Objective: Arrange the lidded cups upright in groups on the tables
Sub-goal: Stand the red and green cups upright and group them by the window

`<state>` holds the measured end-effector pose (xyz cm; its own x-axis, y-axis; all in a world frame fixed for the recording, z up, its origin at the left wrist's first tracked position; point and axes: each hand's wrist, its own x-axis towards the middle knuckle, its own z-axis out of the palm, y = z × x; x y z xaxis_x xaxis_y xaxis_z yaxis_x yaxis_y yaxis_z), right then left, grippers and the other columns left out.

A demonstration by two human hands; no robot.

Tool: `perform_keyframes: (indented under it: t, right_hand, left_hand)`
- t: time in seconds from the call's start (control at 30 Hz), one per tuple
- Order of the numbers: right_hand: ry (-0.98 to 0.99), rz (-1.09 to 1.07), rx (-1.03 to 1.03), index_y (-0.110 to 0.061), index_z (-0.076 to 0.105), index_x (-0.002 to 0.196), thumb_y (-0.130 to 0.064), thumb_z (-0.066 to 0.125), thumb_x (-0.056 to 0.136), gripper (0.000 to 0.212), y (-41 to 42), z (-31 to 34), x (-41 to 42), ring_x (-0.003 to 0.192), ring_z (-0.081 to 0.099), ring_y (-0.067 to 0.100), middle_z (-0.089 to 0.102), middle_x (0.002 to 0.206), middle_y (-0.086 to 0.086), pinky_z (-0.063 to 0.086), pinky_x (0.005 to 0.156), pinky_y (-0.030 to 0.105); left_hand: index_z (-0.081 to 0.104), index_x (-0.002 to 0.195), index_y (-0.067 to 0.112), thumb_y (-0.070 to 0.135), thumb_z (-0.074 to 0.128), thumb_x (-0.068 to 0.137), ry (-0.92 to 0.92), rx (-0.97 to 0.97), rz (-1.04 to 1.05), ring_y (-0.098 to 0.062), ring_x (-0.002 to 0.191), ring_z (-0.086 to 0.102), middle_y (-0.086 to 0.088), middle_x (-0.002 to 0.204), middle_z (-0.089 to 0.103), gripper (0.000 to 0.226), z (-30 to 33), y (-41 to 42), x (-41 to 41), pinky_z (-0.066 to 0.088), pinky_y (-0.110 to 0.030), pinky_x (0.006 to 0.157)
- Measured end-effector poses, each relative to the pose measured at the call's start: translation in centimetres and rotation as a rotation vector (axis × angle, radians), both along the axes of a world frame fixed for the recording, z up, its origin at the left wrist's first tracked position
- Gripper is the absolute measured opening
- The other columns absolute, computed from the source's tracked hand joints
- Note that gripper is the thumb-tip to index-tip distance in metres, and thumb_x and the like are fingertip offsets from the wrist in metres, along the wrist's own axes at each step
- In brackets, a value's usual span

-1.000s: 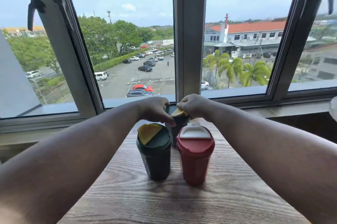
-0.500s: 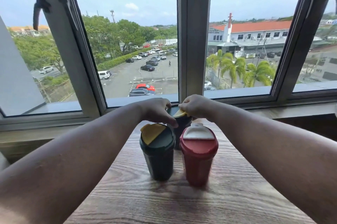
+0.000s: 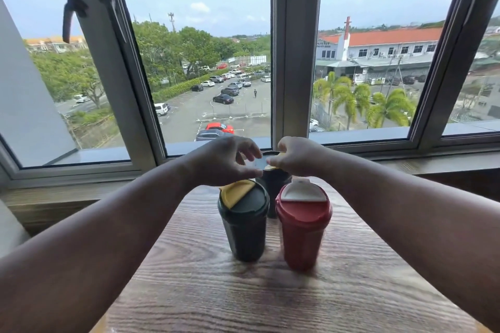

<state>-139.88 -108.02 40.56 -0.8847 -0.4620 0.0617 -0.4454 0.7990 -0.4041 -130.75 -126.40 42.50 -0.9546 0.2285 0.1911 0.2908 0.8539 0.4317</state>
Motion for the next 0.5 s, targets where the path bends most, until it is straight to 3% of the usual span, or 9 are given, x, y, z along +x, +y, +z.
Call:
perform_keyframes:
  t: [0.07,0.2,0.3,0.4,0.5]
  right_hand:
    - [-0.018,0.000,0.049,-0.010,0.053,0.130,-0.056,0.063,0.084,0.066,0.1,0.2,0.3,0.105,0.055,0.024,0.060,0.124,0.010,0.046,0.088,0.035]
    - [-0.072,-0.004,0.078,-0.009,0.048,0.134,-0.066,0.068,0.074,0.085,-0.2,0.3,0.6,0.100,0.050,0.021,0.057,0.128,0.008,0.042,0.083,0.032]
    - [-0.062,-0.013,0.099,-0.009,0.052,0.126,-0.066,0.074,0.069,0.083,-0.7,0.3,1.1,0.095,0.054,0.021,0.059,0.113,0.005,0.047,0.082,0.033]
    - [-0.053,-0.027,0.079,-0.009,0.059,0.108,-0.061,0.079,0.064,0.071,-1.1,0.3,1.3,0.091,0.060,0.023,0.064,0.102,0.005,0.052,0.082,0.036]
    - [-0.053,-0.025,0.056,-0.013,0.062,0.098,-0.059,0.083,0.058,0.064,-0.8,0.6,1.4,0.083,0.062,0.019,0.065,0.090,0.002,0.053,0.073,0.033]
  left_hand:
    - [0.067,0.117,0.025,0.036,0.079,0.082,-0.087,-0.008,-0.065,0.001,0.096,0.064,0.012,0.110,0.067,0.038,0.0,-0.7,1.4,0.050,-0.012,0.076]
    - [0.059,0.128,0.036,0.040,0.087,0.072,-0.176,-0.038,-0.128,0.017,0.110,0.050,0.032,0.118,0.058,0.062,-1.2,-1.6,3.2,0.037,0.001,0.084]
    - [0.051,0.136,0.042,0.044,0.092,0.061,-0.169,-0.052,-0.139,0.014,0.117,0.047,0.029,0.127,0.054,0.085,-2.4,-1.8,3.7,0.036,-0.007,0.097]
    - [0.050,0.133,0.046,0.045,0.090,0.057,-0.131,-0.012,-0.101,0.006,0.115,0.052,0.026,0.124,0.057,0.086,-3.2,-1.9,3.8,0.043,-0.019,0.099]
    - [0.052,0.133,0.038,0.044,0.091,0.057,-0.063,-0.009,-0.051,0.003,0.112,0.053,0.022,0.123,0.059,0.085,-3.5,-1.7,3.9,0.044,-0.019,0.098]
